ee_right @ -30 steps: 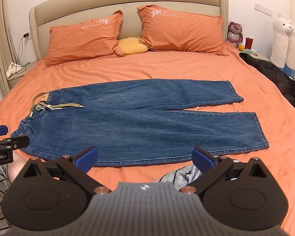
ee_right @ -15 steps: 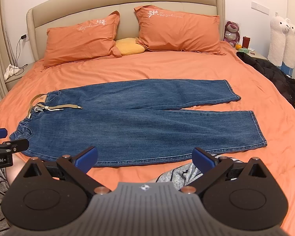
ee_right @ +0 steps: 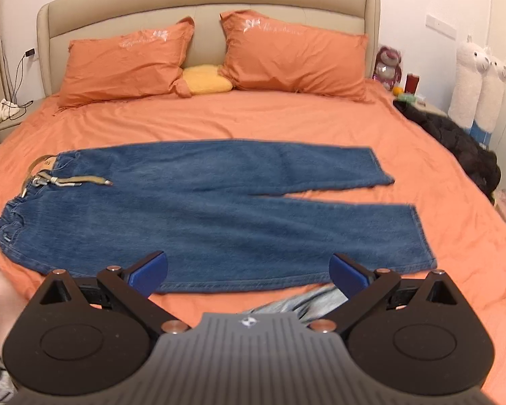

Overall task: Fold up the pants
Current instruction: 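Grasp the jeans waistband with the left gripper while the right gripper grasps a leg hem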

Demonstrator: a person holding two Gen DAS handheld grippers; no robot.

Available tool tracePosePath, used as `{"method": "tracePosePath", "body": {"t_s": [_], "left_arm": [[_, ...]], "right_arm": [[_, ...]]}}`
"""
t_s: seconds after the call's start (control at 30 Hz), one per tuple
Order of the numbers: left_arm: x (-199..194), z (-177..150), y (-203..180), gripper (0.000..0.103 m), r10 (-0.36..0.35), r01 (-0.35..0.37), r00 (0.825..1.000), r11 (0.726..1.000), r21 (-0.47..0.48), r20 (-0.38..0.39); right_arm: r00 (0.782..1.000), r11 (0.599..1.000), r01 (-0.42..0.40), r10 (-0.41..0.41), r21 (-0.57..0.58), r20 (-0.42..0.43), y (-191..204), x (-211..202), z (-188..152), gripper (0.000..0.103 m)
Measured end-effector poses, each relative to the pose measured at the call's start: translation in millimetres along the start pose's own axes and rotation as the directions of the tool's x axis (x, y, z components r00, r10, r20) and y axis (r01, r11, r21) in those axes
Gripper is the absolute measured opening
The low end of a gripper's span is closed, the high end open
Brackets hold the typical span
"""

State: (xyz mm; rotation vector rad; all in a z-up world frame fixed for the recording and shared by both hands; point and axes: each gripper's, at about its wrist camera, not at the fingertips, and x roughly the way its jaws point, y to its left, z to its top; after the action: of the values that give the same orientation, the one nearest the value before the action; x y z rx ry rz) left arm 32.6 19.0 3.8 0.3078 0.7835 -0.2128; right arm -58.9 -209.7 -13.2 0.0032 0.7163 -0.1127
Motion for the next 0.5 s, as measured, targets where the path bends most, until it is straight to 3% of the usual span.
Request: {"method": "tracePosePath", "body": {"t_s": [0.1, 0.23, 0.3, 0.37, 0.5], "left_arm": [[11, 6, 24, 0.060, -0.037, 0.039, 0.998, 0.998, 0.046, -0.046], [31, 7, 57, 0.053, -0.067, 0.088, 0.988, 0.985, 0.149, -0.140], [46, 5, 72, 0.042, -0.001, 0.044, 0.980, 0.976, 0.214, -0.198], [61, 1, 87, 0.042, 0.050, 0.022, 0.970, 0.957, 0.290, -0.240], [92, -10, 118, 0.042, 0.077, 0.079, 0.936, 0.906, 0.415, -0.345]], "right_arm": [[0.997, 0.999, 0.011, -0.009, -0.037, 0.071, -18, 2, 7, 0.098], [0.996, 0.994, 0.059, -0.052, -0.091, 0.076, -45, 15, 19, 0.097], [0.994, 0.992, 0.088, -0.081, -0.094, 0.079, -60, 24, 25, 0.097], [0.990, 0.988, 0.111, -0.101, -0.108, 0.100, -76, 33, 30, 0.097], [0.987, 0.980, 0.134, -0.118, -0.145, 0.112, -100, 53, 39, 0.097]]}}
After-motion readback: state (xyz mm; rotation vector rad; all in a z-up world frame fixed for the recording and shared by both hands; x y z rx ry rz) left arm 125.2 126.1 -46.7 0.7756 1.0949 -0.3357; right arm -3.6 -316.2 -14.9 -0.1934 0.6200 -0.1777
